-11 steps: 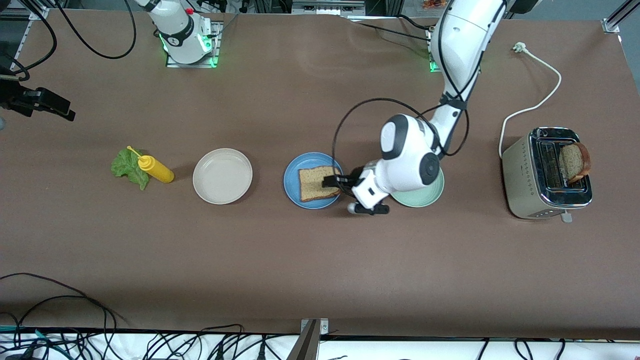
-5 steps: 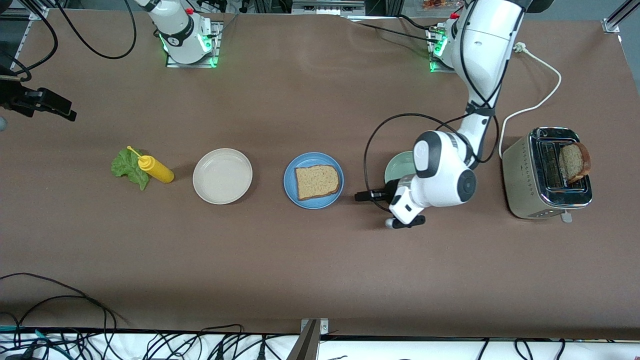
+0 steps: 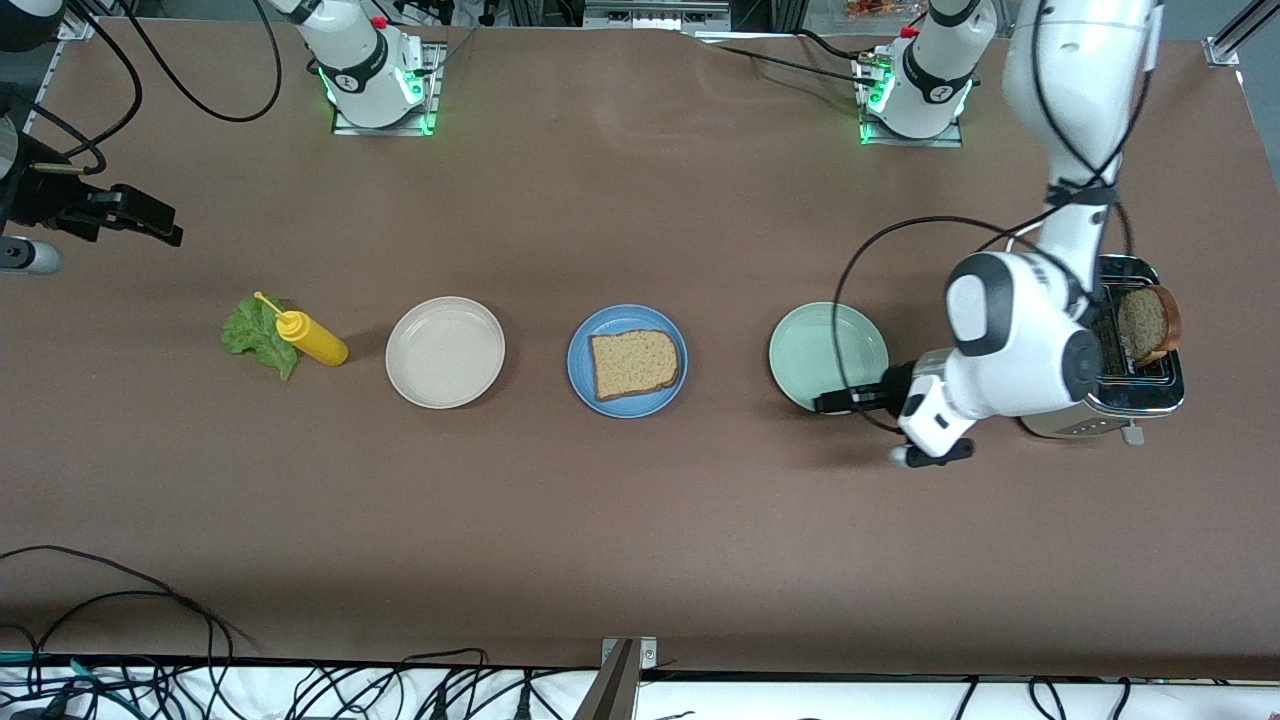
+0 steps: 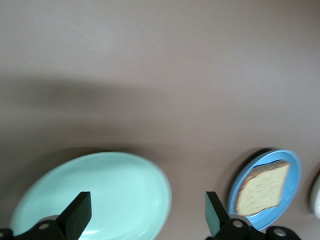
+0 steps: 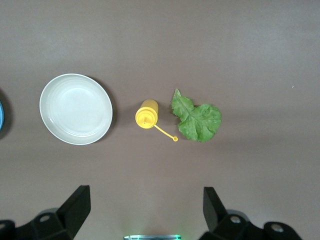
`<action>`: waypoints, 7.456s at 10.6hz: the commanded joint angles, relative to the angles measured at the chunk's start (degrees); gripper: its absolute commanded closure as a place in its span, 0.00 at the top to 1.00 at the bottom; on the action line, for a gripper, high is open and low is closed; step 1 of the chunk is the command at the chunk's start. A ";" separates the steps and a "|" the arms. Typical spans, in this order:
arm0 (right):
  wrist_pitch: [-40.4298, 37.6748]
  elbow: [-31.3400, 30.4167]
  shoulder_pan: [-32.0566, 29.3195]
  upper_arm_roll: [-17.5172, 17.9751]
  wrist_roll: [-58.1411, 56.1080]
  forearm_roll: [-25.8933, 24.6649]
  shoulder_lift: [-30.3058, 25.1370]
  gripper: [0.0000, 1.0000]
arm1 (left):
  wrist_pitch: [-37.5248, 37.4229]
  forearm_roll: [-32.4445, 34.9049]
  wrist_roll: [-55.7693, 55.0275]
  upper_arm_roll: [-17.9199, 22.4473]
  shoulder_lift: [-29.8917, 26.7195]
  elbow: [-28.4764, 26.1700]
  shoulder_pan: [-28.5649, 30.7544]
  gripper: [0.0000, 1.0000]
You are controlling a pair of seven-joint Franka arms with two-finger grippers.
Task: Make sandwich in blue plate with both arms
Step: 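Raise the left gripper toward the toaster while the right gripper reaches lettuce, then grasp the green lettuce leaf with the right gripper, then carry the lettuce leaf over the blue plate with the right gripper, then lower the lettuce onto the bread on the blue plate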
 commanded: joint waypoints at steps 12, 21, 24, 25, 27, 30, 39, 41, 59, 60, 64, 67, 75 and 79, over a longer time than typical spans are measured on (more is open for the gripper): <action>13.08 1.19 -7.87 -1.88 -45.69 -0.77 24.14 1.00 | -25.87 38.22 6.92 -6.34 -22.52 6.17 11.93 1.00; 17.06 0.50 -10.42 -1.62 -52.05 1.07 38.76 0.94 | -32.03 41.84 6.92 -11.01 -27.45 13.47 14.84 1.00; 16.88 0.49 -10.34 -1.53 -53.10 1.17 40.42 0.74 | -32.82 41.75 6.66 -10.84 -27.37 13.47 14.84 1.00; 16.53 0.49 -10.34 -1.53 -53.01 1.17 41.04 0.56 | -32.82 41.75 7.27 -10.40 -27.45 13.47 14.93 1.00; 13.55 1.19 -10.42 -1.53 -52.49 1.17 40.96 0.00 | -32.82 41.58 6.58 -10.13 -27.28 14.17 14.93 1.00; 11.18 2.94 -10.34 -1.62 -53.10 1.08 40.52 0.00 | -32.82 41.75 6.57 -10.13 -26.93 14.70 15.19 1.00; -14.46 23.14 -8.76 -1.53 -55.21 -4.37 39.99 0.00 | -32.73 40.96 6.48 -10.57 -26.84 14.79 15.54 1.00; -20.71 29.20 -5.87 -1.88 -52.16 -4.37 39.03 0.00 | -32.73 40.87 6.48 -10.40 -26.84 14.79 15.81 1.00; 10.45 33.63 30.35 7.44 1.99 18.82 49.30 0.00 | -32.73 40.96 6.57 -10.22 -26.75 14.79 15.90 1.00; 11.86 33.63 31.75 7.44 2.88 18.92 49.74 0.00 | -32.73 40.96 6.66 -10.22 -26.75 14.79 15.90 1.00; 16.32 32.40 33.08 7.44 5.34 23.13 53.69 0.00 | -32.73 41.05 6.66 -10.13 -26.75 14.79 15.90 1.00; 23.19 32.31 33.52 7.44 4.56 23.40 55.98 0.00 | -32.73 40.96 6.57 -10.13 -26.75 14.79 15.90 1.00; 23.12 32.66 33.34 7.00 -1.07 15.95 54.50 1.00 | -32.73 40.96 6.66 -10.13 -26.75 14.79 15.90 1.00; 22.86 33.80 33.61 6.91 -1.86 8.47 52.22 1.00 | -32.73 40.96 6.66 -10.13 -26.75 14.79 15.90 1.00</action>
